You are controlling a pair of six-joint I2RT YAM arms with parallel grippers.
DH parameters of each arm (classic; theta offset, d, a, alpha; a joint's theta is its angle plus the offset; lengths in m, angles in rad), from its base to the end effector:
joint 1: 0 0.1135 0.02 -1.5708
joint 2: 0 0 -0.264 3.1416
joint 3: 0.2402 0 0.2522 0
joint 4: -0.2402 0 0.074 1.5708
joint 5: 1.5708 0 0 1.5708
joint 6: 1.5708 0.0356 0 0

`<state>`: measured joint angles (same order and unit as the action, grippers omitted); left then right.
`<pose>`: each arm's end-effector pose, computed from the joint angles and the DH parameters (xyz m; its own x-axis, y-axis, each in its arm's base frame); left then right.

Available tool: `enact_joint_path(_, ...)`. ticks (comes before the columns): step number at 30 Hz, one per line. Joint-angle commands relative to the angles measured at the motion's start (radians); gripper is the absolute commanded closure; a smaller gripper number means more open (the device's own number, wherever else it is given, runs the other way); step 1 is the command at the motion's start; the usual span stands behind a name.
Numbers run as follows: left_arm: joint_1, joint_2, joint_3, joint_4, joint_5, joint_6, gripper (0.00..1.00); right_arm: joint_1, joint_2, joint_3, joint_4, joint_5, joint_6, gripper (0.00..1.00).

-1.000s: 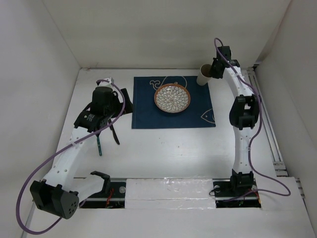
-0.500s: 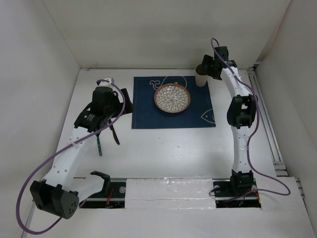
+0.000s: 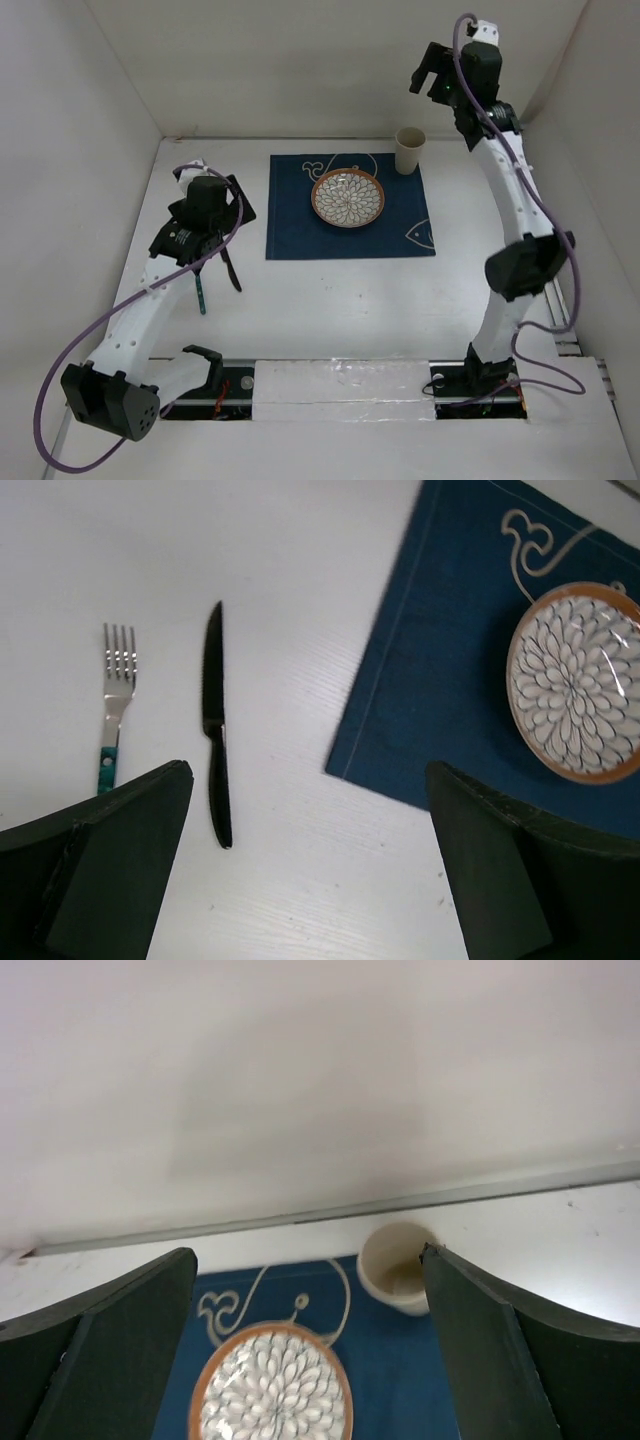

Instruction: Set the dinner table for one person

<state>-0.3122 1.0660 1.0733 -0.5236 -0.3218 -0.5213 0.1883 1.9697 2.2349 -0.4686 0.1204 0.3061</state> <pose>0.2229 -0.0601 0.3532 -0.4222 -0.3602 -0.8319 -0.2083 0.9317 -0.2977 0.4431 0.0801 0.4568 -0.2104 0.2645 -0.9412 -0.0072 0.9623 0.2720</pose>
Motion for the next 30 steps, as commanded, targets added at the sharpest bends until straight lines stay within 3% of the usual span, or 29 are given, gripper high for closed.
enact_joint_path(1,0.007,0.017,0.024,-0.046,-0.151,-0.123,0.0,0.077,-0.228,-0.255,0.146,0.13,-0.047,0.0)
enact_joint_path(3,0.007,0.037,0.024,-0.073,-0.151,-0.152,0.0,0.111,-0.409,-0.544,0.23,0.096,-0.047,0.0)
enact_joint_path(7,0.007,0.133,0.014,-0.105,-0.091,-0.209,0.0,0.146,-0.619,-0.873,0.341,-0.033,0.037,0.0)
enact_joint_path(13,0.007,0.236,-0.09,-0.035,-0.042,-0.31,0.0,0.246,-0.782,-1.124,0.387,-0.021,0.07,0.0)
enact_joint_path(22,0.039,0.408,-0.183,0.053,-0.069,-0.388,0.03,0.264,-0.746,-1.15,0.387,-0.12,0.06,0.0)
enact_joint_path(30,0.088,0.511,-0.254,0.166,0.001,-0.342,0.13,0.304,-0.736,-1.141,0.387,-0.111,0.06,0.0)
